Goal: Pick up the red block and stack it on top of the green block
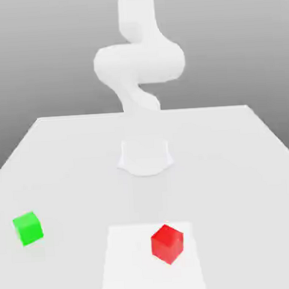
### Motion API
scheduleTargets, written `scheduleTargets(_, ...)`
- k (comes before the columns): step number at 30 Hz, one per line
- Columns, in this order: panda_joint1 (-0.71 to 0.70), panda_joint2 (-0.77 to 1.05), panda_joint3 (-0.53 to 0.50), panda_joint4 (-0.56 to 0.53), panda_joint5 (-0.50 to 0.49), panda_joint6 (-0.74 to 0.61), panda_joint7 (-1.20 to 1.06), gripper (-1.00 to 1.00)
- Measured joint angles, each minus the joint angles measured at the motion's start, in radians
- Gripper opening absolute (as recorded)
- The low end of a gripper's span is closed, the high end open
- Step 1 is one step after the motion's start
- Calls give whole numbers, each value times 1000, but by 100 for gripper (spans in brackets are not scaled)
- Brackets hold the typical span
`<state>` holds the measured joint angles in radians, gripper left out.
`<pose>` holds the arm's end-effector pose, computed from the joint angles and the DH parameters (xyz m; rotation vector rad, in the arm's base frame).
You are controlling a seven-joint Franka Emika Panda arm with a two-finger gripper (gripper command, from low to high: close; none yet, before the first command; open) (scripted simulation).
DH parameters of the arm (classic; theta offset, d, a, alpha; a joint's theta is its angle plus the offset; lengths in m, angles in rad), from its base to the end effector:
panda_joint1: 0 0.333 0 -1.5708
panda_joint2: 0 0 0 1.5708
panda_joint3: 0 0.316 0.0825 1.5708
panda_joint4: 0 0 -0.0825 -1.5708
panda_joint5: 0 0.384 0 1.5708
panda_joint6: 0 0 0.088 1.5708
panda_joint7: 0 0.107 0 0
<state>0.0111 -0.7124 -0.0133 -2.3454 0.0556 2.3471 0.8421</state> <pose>0.3809 -0.0016 0.6613 -2.4143 1.1196 -0.8714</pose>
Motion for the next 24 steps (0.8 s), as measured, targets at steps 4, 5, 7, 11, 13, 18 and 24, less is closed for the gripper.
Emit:
scheduleTargets(4, 16, 162, -3, -79, 90, 83, 82, 0)
scheduleTargets(5, 19, 201, 1, -98, 107, 102, 105, 0)
scheduleTargets(7, 22, 276, 12, -135, 137, 140, 153, 0)
scheduleTargets(11, 21, 425, 49, -210, 167, 220, 269, 0)
scheduleTargets(13, 16, 497, 70, -248, 163, 262, 341, 0)
scheduleTargets(18, 7, 668, 96, -346, 55, 374, 591, 0)
scheduleTargets(24, 25, 842, 62, -377, -85, 510, 774, 0)
